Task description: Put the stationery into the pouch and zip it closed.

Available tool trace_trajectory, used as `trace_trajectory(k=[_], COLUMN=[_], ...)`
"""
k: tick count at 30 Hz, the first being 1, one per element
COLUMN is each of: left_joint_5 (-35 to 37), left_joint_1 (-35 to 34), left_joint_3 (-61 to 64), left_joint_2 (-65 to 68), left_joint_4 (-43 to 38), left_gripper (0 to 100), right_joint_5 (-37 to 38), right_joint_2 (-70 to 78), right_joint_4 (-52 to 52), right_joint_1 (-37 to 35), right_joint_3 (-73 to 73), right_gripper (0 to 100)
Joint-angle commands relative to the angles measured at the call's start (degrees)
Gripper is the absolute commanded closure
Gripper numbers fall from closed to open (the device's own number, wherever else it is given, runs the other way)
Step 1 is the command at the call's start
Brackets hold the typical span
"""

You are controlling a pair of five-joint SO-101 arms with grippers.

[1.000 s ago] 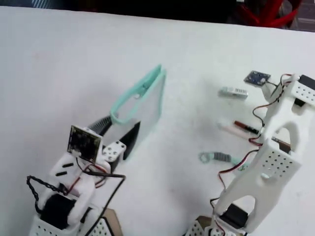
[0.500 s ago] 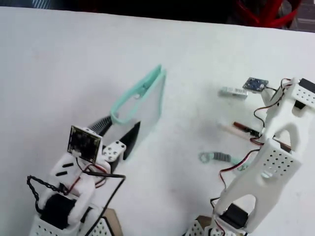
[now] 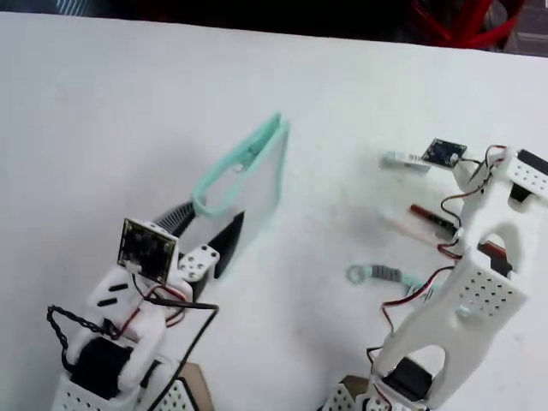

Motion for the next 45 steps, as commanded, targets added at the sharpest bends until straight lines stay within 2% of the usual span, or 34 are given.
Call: trace_trajectory(k=[1, 5, 10, 25, 33, 38, 40, 45], left_joint_5=[-0.35, -0.35, -0.35, -0.35, -0.35, -0.35, -0.35, -0.35], left_joint_1=[0.40, 0.40, 0.40, 0.40, 0.40, 0.40, 0.31, 0.31], left_joint_3=[-0.26, -0.26, -0.26, -0.26, -0.44, -0.44, -0.44, -0.44], left_joint_2=[-0.22, -0.22, -0.31, -0.31, -0.40, -0.40, -0.40, -0.40], left_joint_4=[-1.23, -1.23, -1.23, -1.14, -0.88, -0.79, -0.79, -0.79], left_gripper=[79, 79, 79, 79, 79, 79, 79, 79], right_joint_5=[-2.64, -5.63, -9.85, -10.11, -9.67, -10.29, -13.54, -34.11], right_joint_2=[0.31, -2.86, -10.95, -28.53, -43.38, -56.75, -62.81, -77.05], right_joint_4=[-3.91, -4.09, 1.10, 20.44, 20.18, 12.09, 7.25, -5.76], right_joint_1=[1.27, 0.84, 0.22, -0.92, -2.68, -6.90, -8.92, -12.79], right_joint_3=[0.62, 0.97, 1.05, 1.32, 15.03, 28.31, 34.37, 44.57], right_gripper=[91.8, 98.4, 97.5, 97.6, 97.6, 97.6, 97.6, 97.6])
